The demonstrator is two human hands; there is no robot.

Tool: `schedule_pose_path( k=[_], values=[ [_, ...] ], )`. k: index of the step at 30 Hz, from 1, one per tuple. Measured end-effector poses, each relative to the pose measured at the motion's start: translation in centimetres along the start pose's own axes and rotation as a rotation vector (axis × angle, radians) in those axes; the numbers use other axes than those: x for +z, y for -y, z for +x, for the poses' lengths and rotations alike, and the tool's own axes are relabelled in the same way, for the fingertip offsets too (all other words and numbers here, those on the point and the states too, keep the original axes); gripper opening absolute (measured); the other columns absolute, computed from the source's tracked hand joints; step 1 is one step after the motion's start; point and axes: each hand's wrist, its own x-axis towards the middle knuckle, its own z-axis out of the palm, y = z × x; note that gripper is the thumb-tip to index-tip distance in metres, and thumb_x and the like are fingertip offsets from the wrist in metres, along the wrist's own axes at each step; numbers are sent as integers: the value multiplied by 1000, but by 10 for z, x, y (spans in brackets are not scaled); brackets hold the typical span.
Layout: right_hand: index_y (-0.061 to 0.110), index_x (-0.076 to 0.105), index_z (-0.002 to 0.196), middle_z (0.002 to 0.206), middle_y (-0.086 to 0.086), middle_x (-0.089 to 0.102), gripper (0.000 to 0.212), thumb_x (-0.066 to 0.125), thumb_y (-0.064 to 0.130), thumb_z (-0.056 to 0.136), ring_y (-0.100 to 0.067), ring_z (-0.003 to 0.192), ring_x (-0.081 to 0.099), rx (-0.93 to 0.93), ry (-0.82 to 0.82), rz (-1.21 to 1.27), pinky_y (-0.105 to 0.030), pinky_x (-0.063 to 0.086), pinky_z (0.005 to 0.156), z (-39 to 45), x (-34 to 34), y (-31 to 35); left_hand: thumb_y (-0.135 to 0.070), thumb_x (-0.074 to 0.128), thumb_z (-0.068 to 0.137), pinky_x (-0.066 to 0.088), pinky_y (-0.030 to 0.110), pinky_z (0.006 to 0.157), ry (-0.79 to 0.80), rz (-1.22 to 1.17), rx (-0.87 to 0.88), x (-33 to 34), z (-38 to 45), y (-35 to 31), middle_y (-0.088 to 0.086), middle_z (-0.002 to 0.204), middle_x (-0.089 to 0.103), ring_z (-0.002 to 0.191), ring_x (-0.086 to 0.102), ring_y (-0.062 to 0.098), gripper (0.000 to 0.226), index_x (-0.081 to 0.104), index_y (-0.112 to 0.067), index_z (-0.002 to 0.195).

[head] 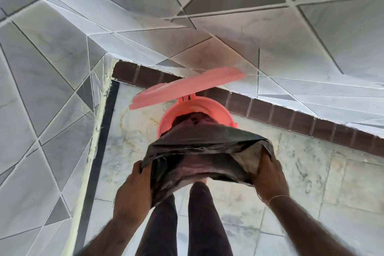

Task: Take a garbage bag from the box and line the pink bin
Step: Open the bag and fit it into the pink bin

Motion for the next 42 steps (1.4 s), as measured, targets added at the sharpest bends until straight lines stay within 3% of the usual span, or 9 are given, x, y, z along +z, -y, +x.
schedule_pose_path(
  k=[8,11,13,23,27,30,35,38,42],
  values=[
    [25,25,143,158,0,26,72,62,45,84,-34,118,47,22,131,-33,-44,49,74,-8,53,-28,-21,57,86,51,41,72,96,-30,-121,71,2,37,4,129,41,97,61,32,52,38,-27,133],
    [24,24,146,164,6,7,80,67,42,81,-36,123,46,29,125,-42,-45,51,78,6,66,-26,-16,50,92,51,44,76,18,-126,-236,78,27,44,5,126,49,98,61,36,33,46,-19,125],
    [28,21,148,165,6,5,82,68,41,82,-36,125,46,19,96,-36,-46,52,80,21,73,-23,-13,55,89,54,47,76,-37,-9,-191,80,49,49,7,130,48,98,63,36,39,45,-17,126],
    [29,25,143,159,-1,25,85,71,33,72,-34,133,44,-39,-70,60,-48,50,94,89,64,3,-10,62,79,54,60,76,-183,-132,-120,57,135,38,16,129,46,104,59,49,64,32,-18,134],
    [21,38,135,135,-16,52,80,79,32,66,-39,114,57,-35,6,166,-38,50,85,103,58,6,-17,56,82,53,56,76,-156,-137,-55,44,158,35,17,125,48,104,58,47,55,33,-20,132],
    [21,44,130,113,-10,63,75,82,28,66,-30,97,60,-96,115,196,-27,40,77,116,40,6,-27,54,83,53,44,80,-24,-62,55,28,174,41,16,123,49,101,57,41,52,42,-16,132],
    [15,63,113,89,-4,64,28,60,14,86,-24,76,56,-151,22,199,-28,40,69,140,13,19,-30,52,90,51,43,80,22,16,161,-4,197,42,13,116,50,104,59,39,47,43,-22,135],
    [13,69,106,82,-11,69,26,50,12,88,-26,63,60,-128,12,278,-30,48,58,156,9,37,-28,45,96,52,45,85,-53,28,225,-14,205,30,17,118,53,107,58,42,42,44,-20,137],
    [25,62,123,101,-6,68,37,51,23,88,-25,86,64,-146,17,402,-35,53,81,172,4,66,-22,45,96,48,47,95,-166,-109,298,-18,218,-1,22,129,58,115,54,43,37,50,-16,133]
  ],
)
